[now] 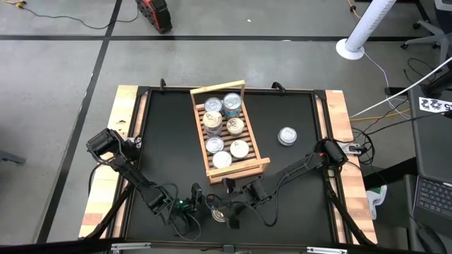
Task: Stack canned seafood by type on shelf
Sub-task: Stack the blue-pink tuna can on top of the other blue-pink tuna can on the shelf
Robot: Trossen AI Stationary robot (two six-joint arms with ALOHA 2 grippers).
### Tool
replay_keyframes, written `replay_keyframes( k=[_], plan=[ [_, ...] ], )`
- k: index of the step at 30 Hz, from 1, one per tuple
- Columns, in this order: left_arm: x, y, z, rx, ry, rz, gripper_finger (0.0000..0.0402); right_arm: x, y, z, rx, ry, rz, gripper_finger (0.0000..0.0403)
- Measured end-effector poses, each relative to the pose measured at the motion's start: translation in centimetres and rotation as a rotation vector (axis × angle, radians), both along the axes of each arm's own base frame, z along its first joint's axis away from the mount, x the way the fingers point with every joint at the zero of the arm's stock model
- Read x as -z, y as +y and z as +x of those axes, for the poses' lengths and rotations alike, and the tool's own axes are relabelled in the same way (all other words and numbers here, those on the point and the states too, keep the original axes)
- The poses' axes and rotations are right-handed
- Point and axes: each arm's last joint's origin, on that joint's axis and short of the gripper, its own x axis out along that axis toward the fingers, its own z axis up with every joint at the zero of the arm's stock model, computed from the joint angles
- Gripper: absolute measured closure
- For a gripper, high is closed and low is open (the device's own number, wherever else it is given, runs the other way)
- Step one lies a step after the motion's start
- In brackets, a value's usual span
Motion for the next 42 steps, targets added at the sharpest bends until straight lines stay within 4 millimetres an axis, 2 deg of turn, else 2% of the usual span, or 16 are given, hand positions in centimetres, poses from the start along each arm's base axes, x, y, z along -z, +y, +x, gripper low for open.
replay_keyframes(
  k=[5,11,14,21,25,31,42],
  plan=[
    [0.0,0.0,0.0,0.0,0.0,0.0,0.0182,0.1,1.3,-0.7,-0.199,0.036,0.06,0.0402],
    [0.0,0.0,0.0,0.0,-0.001,-0.001,0.0182,0.2,2.4,-1.5,-0.277,0.055,0.035,0.0378],
    [0.0,0.0,0.0,0.0,-0.001,-0.001,0.0182,0.4,2.5,-1.7,-0.284,0.066,0.027,0.0342],
    [0.0,0.0,0.0,0.0,-0.001,-0.001,0.0182,1.3,2.2,-2.2,-0.391,0.084,-0.067,0.0222],
    [0.0,0.0,0.0,0.0,-0.001,-0.001,0.0182,2.3,2.2,-2.7,-0.472,0.08,-0.177,0.0187],
    [0.0,0.0,0.0,0.0,-0.001,-0.001,0.0182,2.7,2.3,-3.0,-0.499,0.041,-0.358,0.0188],
    [0.0,0.0,0.0,-0.004,-0.002,-0.008,0.0182,3.4,2.1,-3.6,-0.525,0.091,-0.409,0.0247]
  ],
)
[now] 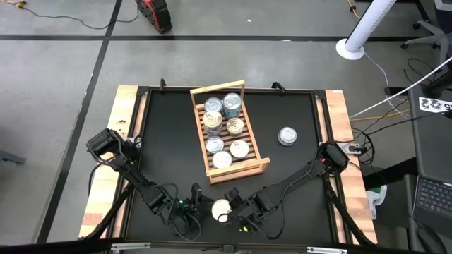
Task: Stack canned seafood by type on shelf
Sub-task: Stack the blue-pink tuna can on top of the other blue-pink tuna can on the shelf
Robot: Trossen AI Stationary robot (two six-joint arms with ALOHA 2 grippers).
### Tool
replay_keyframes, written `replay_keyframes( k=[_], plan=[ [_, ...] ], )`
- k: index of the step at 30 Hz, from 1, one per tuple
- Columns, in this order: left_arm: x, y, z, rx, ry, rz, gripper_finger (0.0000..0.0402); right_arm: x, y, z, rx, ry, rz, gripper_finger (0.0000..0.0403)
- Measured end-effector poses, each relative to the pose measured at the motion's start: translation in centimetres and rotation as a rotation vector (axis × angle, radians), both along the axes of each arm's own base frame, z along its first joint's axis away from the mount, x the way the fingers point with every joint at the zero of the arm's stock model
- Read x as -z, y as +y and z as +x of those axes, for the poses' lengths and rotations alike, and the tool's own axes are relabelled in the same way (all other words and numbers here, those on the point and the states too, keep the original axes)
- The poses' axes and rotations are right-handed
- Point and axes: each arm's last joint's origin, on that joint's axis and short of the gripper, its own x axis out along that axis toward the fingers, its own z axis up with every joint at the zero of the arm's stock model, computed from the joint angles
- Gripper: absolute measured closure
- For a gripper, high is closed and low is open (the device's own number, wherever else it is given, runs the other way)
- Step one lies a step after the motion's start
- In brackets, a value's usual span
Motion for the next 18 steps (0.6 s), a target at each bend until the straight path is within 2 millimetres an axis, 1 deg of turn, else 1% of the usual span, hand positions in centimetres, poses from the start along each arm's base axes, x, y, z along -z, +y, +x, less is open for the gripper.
replay_keyframes(
  k=[4,9,18],
  plan=[
    [0.0,0.0,0.0,-0.001,0.0,-0.001,0.0182,0.8,-0.3,-0.3,0.008,0.002,-0.028,0.0266],
    [0.0,0.0,0.0,-0.001,-0.001,-0.002,0.0182,1.2,-0.3,-0.3,0.013,-0.029,-0.016,0.0283],
    [0.0,0.0,0.0,-0.001,-0.001,-0.003,0.0182,1.3,-0.2,0.0,0.024,-0.06,-0.017,0.0288]
  ],
)
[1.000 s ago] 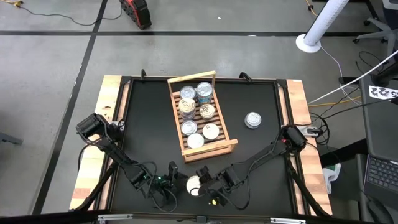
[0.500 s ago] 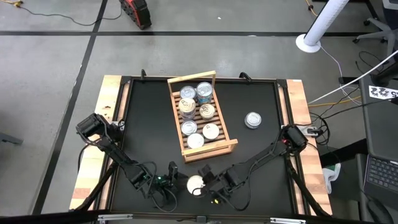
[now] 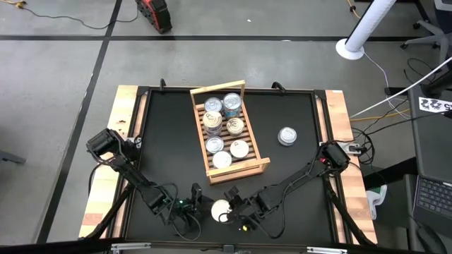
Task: Stack canned seafood by type on shelf
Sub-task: Stack the blue-pink tuna can on top of the other blue-pink tuna can on the shelf
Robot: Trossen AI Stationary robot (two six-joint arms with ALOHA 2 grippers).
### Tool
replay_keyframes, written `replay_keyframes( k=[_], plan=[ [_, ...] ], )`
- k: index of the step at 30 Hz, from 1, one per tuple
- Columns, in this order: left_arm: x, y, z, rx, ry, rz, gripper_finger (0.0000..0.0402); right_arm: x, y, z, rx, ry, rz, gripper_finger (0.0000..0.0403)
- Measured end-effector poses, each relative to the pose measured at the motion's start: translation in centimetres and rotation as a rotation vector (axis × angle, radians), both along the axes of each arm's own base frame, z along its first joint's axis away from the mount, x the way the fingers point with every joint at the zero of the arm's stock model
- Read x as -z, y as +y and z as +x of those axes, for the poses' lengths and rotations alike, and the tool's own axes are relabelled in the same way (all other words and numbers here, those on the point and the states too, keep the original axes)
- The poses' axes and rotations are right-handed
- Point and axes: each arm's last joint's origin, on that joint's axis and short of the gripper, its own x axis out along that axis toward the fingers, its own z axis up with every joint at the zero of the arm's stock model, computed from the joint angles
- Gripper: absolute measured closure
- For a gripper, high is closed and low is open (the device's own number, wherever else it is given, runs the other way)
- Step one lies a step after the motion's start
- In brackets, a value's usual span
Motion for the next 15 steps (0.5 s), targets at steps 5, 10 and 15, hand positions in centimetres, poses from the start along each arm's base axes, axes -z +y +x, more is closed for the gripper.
replay_keyframes(
  k=[5,10,15],
  plan=[
    [0.0,0.0,0.0,0.0,-0.001,-0.001,0.0182,0.39,0.08,0.15,0.004,-0.004,-0.007,0.0288],
    [-0.02,-0.01,0.01,0.003,0.0,0.004,0.0182,0.41,0.13,0.19,0.006,-0.008,-0.003,0.0288],
    [-0.01,-0.01,0.01,0.021,0.005,0.038,0.0182,0.4,0.28,0.41,0.006,-0.03,0.017,0.0304]
  ],
)
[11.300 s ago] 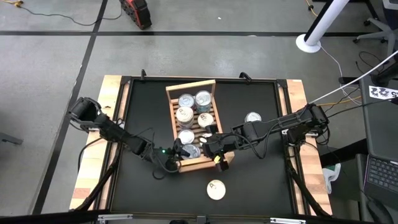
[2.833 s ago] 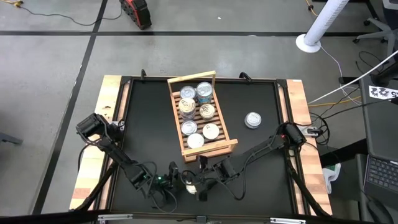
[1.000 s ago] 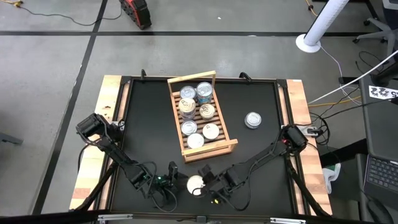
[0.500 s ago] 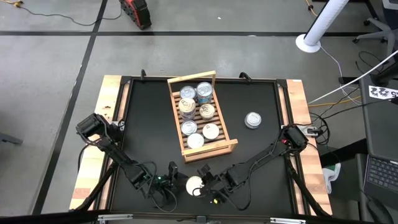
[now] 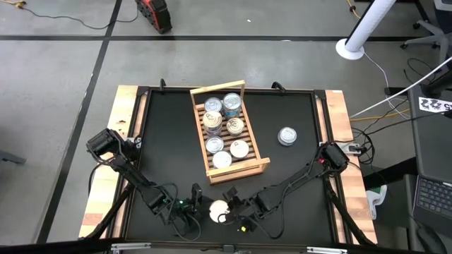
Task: Stack canned seafood by type on shelf
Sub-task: Stack the blue-pink tuna can on top of the other blue-pink tuna can on the shelf
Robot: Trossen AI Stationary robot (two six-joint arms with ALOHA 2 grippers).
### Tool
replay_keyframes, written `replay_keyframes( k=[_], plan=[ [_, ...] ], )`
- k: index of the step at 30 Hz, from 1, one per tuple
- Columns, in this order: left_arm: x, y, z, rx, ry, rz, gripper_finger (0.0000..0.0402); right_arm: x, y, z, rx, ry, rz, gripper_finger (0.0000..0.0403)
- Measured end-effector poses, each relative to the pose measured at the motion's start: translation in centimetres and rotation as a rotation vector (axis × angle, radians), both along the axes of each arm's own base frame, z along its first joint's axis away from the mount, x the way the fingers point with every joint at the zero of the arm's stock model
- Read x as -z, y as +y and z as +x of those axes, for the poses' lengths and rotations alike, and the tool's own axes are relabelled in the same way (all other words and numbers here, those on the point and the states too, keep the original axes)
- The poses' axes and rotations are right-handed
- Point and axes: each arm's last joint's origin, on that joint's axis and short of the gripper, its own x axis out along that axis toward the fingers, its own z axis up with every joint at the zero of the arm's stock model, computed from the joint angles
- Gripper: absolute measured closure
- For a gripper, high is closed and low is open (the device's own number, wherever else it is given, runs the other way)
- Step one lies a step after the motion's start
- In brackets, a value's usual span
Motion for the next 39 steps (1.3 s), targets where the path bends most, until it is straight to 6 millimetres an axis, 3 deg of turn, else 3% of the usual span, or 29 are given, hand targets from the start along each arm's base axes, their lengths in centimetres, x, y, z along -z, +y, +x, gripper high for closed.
replay_keyframes(
  k=[10,22,28,39],
  plan=[
    [0.0,0.0,0.0,0.033,0.005,0.056,0.0182,-0.1,0.0,0.1,0.002,-0.012,0.008,0.0397],
    [-0.8,-0.9,0.1,0.065,-0.064,-0.029,0.0182,-0.5,0.2,0.6,0.068,-0.055,0.044,0.04],
    [-0.7,-1.5,-0.5,0.108,-0.045,-0.029,0.0182,-1.9,0.4,1.4,0.131,-0.098,0.097,0.0401],
    [-0.7,-1.5,-0.5,0.133,-0.04,0.018,0.0182,-3.1,-1.4,3.0,0.324,-0.12,0.218,0.0402]
  ],
)
